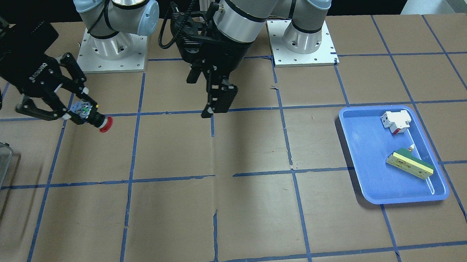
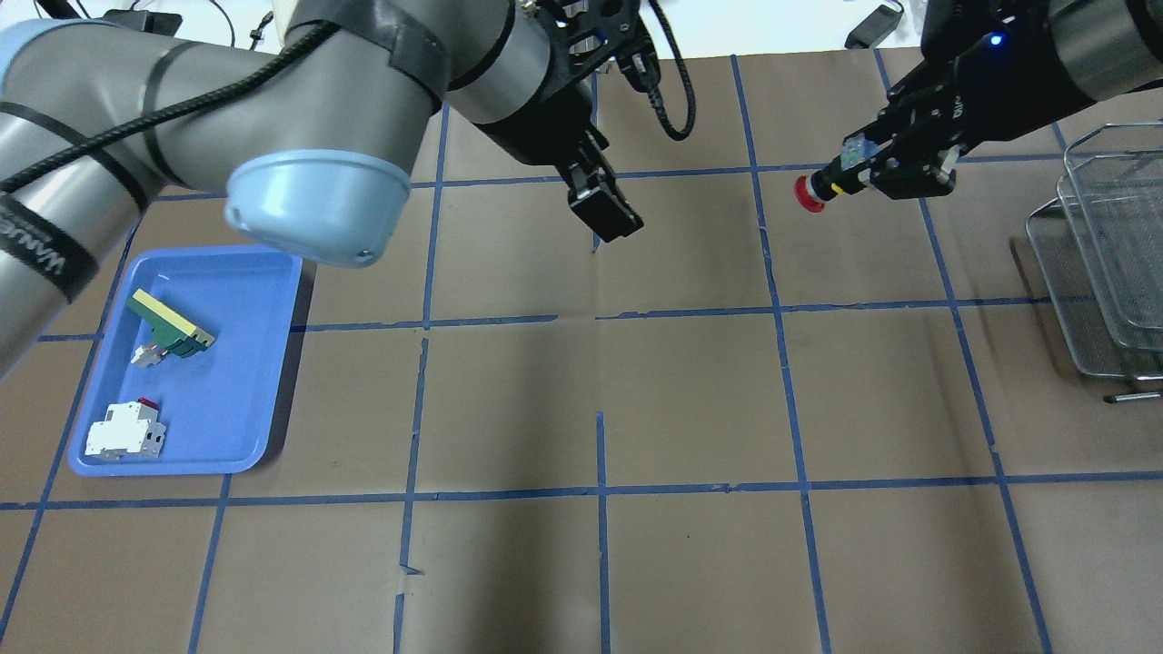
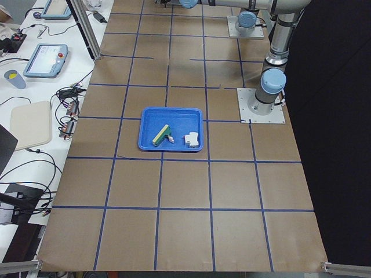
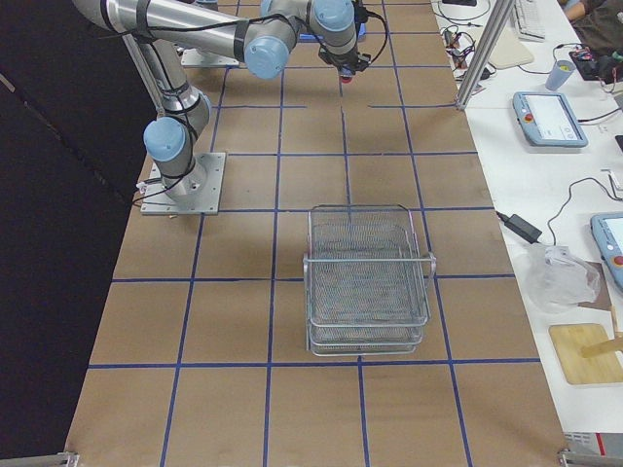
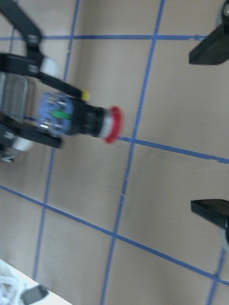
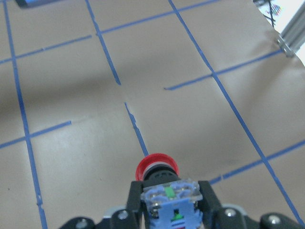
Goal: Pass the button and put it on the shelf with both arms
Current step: 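Open the left gripper and pull it back while the right gripper carries the button away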
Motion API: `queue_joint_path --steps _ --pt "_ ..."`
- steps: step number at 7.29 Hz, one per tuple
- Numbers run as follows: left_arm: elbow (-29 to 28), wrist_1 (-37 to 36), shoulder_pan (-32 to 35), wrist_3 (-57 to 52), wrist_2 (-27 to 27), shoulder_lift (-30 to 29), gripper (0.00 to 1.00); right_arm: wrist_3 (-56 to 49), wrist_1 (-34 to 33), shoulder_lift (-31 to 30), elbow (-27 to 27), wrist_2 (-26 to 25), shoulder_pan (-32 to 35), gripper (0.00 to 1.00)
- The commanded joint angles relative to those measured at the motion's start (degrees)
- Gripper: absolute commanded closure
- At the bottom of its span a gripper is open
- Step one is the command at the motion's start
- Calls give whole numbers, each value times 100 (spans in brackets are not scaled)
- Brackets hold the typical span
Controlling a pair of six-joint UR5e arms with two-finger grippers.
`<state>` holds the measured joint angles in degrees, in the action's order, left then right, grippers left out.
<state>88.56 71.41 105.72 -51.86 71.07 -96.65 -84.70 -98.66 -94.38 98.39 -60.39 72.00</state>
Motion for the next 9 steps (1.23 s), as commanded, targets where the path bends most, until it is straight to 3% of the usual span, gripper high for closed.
queue_joint_path --steps 1,2,4,5,6,7,9 --pt "99 653 -628 412 1141 417 0 -20 180 -11 -354 -1292 -702 100" --pt "239 759 -936 561 1216 584 0 -46 137 -2 -391 -1943 -810 100" --pt "643 682 -1517 947 1278 769 0 -12 -73 59 -391 -2632 -959 100" --pt "888 768 -1510 1681 1365 883 0 15 -309 173 -365 -2914 -1056 100" --pt "1213 734 -1510 2976 1722 1032 0 24 -468 357 -365 -3047 -1161 100" --pt "1338 716 -1501 3867 1735 1138 0 24 -653 611 -365 -3144 -1345 100" --pt "1217 1074 -1536 4716 1735 1244 0 -46 -918 1068 -382 -3154 -1776 100"
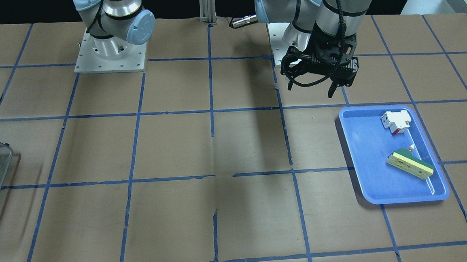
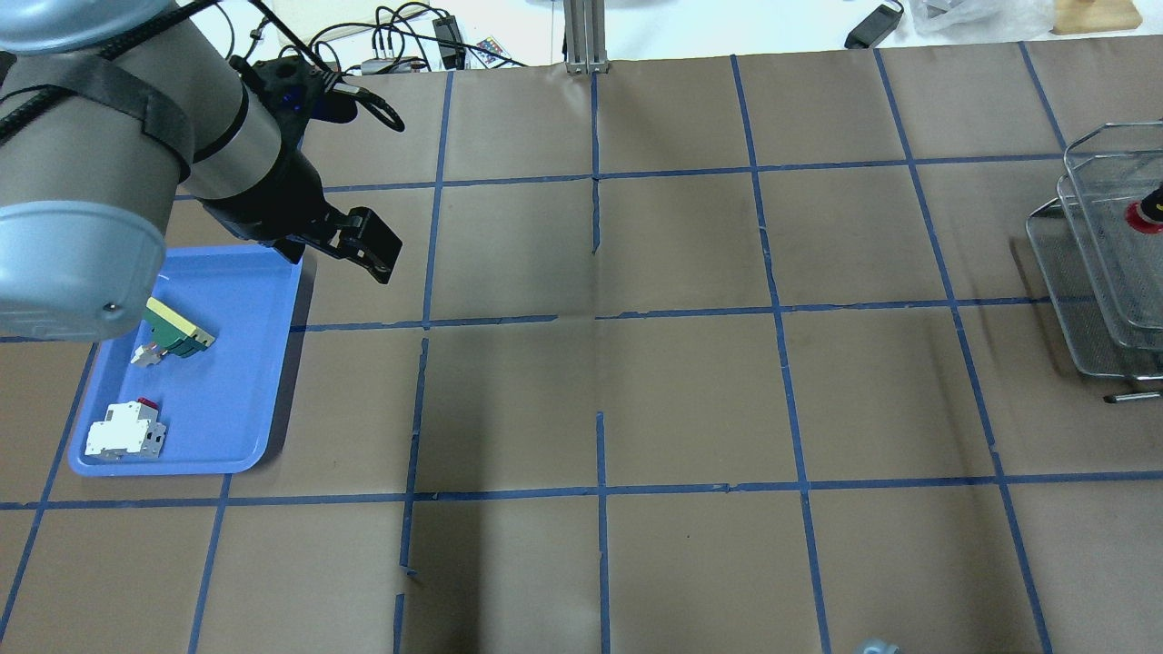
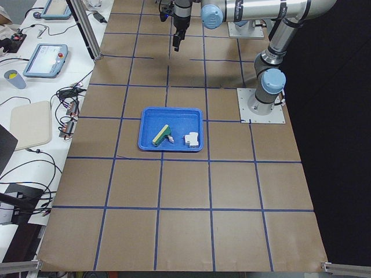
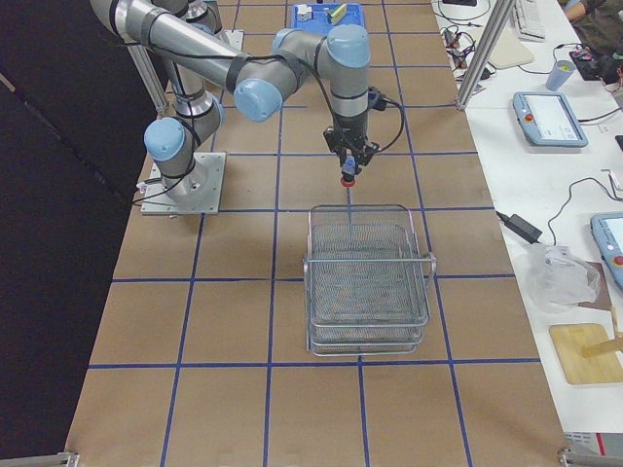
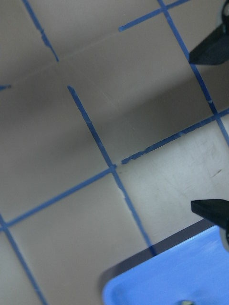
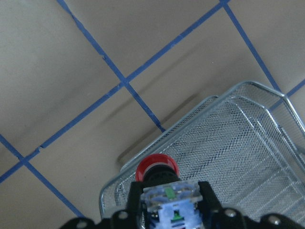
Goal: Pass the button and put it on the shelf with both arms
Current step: 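Lower the button into the wire mesh basket with the right gripper and release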
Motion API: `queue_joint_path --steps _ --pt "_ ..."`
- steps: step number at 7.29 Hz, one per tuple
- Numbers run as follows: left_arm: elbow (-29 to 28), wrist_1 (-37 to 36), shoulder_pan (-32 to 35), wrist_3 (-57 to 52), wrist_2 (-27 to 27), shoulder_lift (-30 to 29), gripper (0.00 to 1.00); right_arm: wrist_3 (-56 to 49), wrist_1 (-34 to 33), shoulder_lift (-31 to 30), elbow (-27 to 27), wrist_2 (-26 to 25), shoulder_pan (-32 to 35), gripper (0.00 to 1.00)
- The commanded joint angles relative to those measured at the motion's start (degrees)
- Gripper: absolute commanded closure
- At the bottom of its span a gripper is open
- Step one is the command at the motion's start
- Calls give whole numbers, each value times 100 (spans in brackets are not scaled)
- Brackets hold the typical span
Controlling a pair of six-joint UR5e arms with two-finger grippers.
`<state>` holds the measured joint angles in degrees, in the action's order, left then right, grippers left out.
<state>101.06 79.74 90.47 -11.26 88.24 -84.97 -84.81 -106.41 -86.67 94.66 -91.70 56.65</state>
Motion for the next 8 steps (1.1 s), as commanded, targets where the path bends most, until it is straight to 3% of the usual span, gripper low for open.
queue_joint_path --steps 1,6,7,8 --pt "-173 557 5 1217 35 69 0 -44 -247 378 -18 -15 -320 100" --pt "-726 736 -91 1319 18 -351 0 -1 -512 800 -18 -15 -444 99" --pt "-989 727 -74 1319 18 -632 0 17 -521 819 -18 -24 -453 90" --pt "-1236 727 -65 1319 9 -852 0 26 -512 819 -18 -24 -462 68"
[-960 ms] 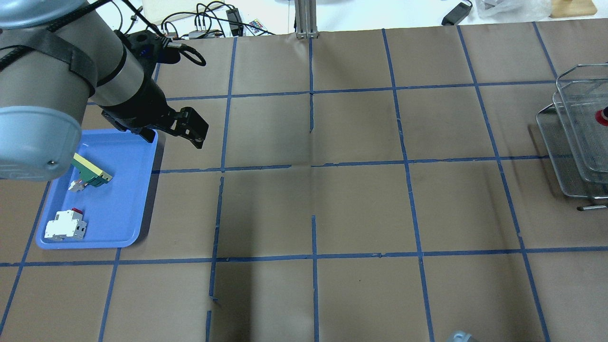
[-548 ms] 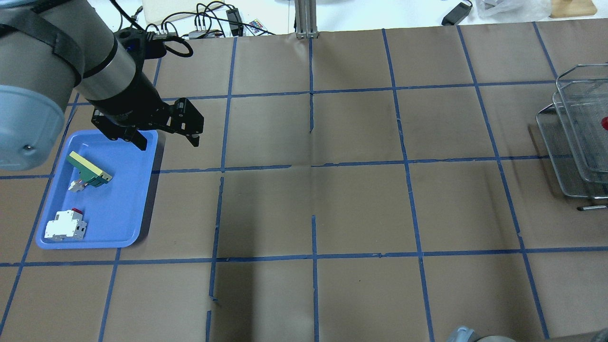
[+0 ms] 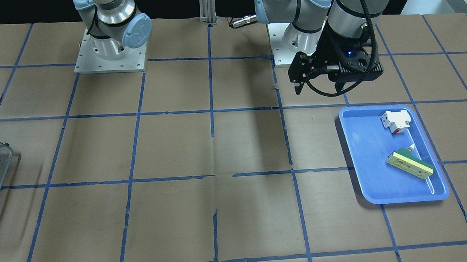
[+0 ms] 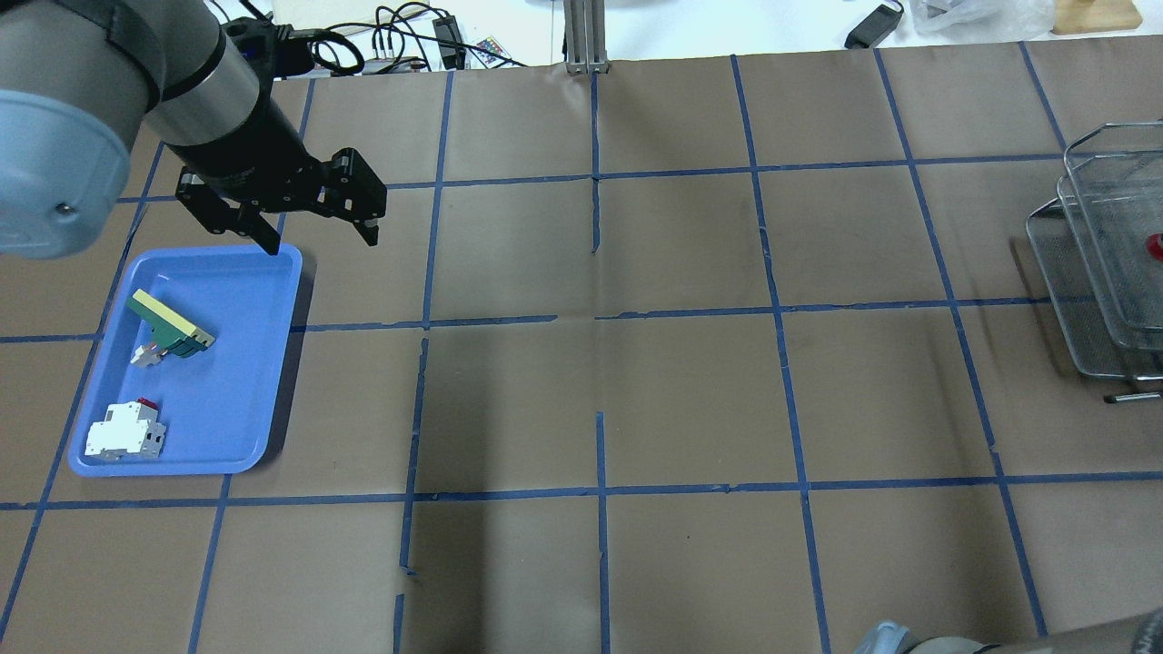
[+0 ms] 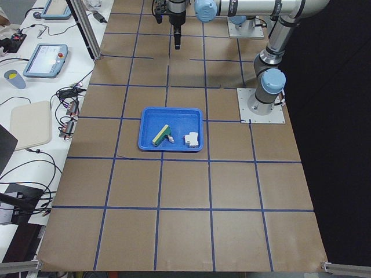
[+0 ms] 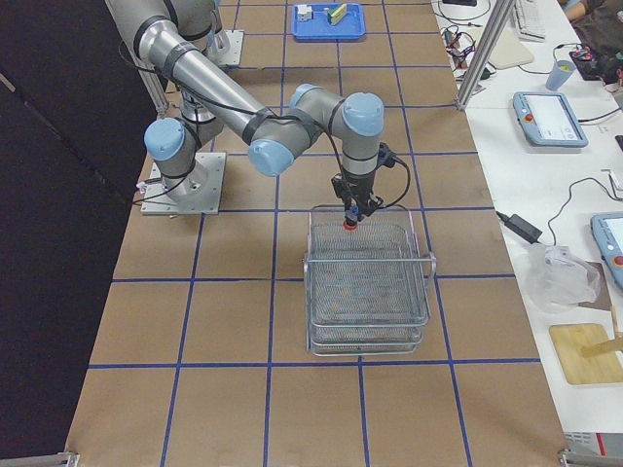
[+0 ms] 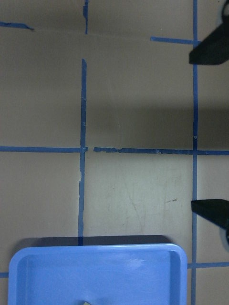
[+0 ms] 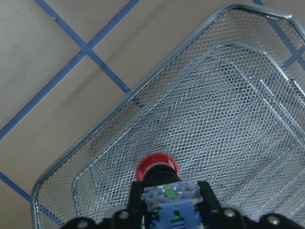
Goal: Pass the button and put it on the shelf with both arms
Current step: 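Lower the button into the wire mesh basket with the right gripper and release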
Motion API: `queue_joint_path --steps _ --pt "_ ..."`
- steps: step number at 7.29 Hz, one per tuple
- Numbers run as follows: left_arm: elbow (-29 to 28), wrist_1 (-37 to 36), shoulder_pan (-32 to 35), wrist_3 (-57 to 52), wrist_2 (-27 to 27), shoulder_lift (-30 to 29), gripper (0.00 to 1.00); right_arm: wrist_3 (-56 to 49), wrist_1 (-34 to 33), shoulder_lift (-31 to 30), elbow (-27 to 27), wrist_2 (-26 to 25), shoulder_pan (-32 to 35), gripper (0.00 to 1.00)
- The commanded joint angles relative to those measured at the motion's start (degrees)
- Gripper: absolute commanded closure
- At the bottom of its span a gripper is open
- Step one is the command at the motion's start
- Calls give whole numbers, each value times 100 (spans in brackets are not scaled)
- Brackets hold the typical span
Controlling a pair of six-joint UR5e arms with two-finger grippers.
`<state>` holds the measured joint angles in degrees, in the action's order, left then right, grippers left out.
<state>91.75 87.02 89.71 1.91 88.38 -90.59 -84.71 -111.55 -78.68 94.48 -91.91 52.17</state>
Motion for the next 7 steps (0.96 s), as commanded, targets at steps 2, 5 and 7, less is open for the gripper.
queue_joint_path --steps 2,5,7 --pt "-290 -36 55 -50 -5 -328 0 24 10 19 0 32 -14 1" --pt "-281 -62 47 -138 13 -311 0 488 141 -199 -53 -20 -5 0" --pt "-272 -89 56 -147 4 -311 0 1092 928 -725 -35 -11 38 0"
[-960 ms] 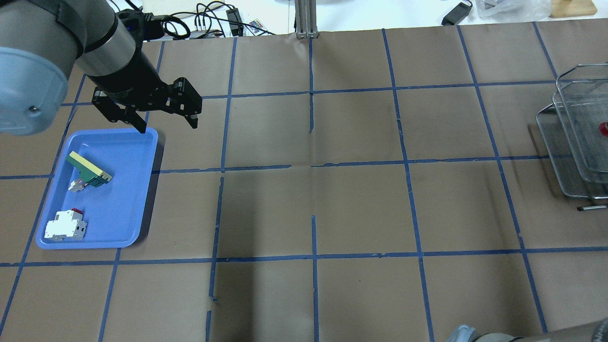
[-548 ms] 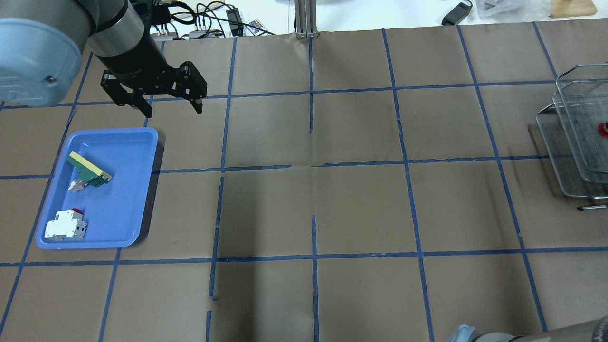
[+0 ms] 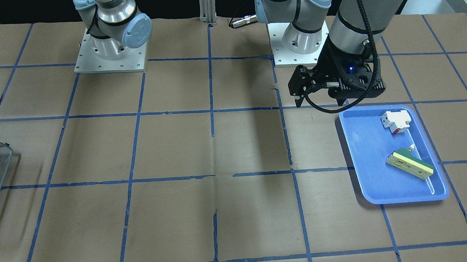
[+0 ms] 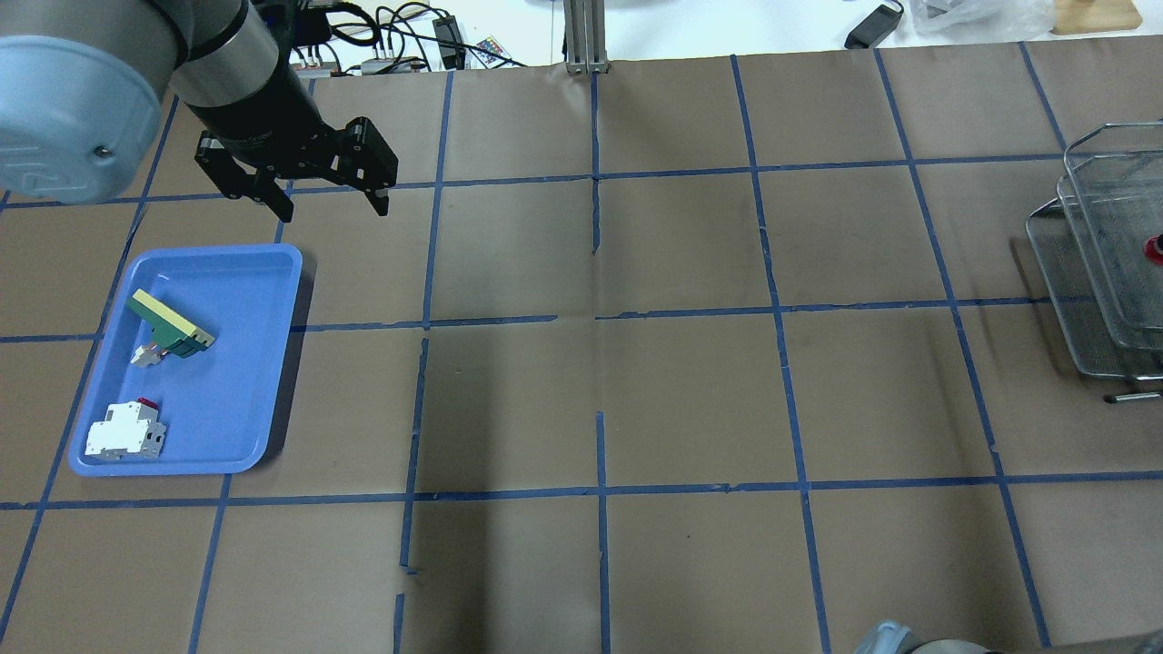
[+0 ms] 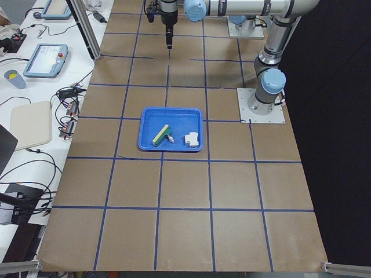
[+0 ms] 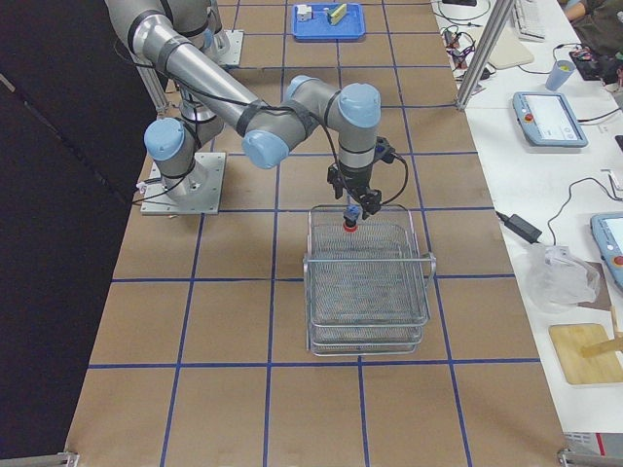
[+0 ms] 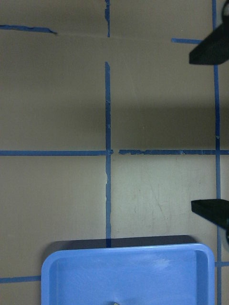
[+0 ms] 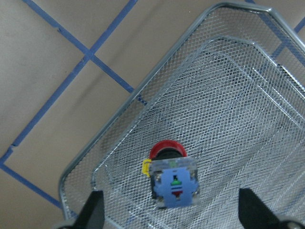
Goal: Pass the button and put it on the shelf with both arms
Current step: 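Lower the button into the wire mesh basket with the right gripper and release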
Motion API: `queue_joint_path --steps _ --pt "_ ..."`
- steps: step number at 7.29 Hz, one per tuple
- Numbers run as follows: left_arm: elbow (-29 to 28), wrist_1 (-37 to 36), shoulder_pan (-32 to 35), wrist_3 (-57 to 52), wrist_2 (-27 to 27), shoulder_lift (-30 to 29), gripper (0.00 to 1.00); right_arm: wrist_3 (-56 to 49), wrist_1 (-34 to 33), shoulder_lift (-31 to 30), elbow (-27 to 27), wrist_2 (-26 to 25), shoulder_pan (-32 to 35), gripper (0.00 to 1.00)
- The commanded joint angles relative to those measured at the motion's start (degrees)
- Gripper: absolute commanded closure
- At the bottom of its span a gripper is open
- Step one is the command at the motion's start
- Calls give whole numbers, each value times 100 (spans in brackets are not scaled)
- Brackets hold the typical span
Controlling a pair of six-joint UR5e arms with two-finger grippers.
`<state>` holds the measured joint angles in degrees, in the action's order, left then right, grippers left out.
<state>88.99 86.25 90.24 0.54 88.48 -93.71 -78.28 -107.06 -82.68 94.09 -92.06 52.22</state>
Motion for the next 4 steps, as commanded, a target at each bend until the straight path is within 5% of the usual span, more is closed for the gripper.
queue_joint_path --steps 1,4 --pt "4 -3 3 -10 -6 2 0 1141 780 -632 39 64 95 0" --pt "4 -12 3 -10 -6 2 0 4029 1738 -1292 57 65 1373 0"
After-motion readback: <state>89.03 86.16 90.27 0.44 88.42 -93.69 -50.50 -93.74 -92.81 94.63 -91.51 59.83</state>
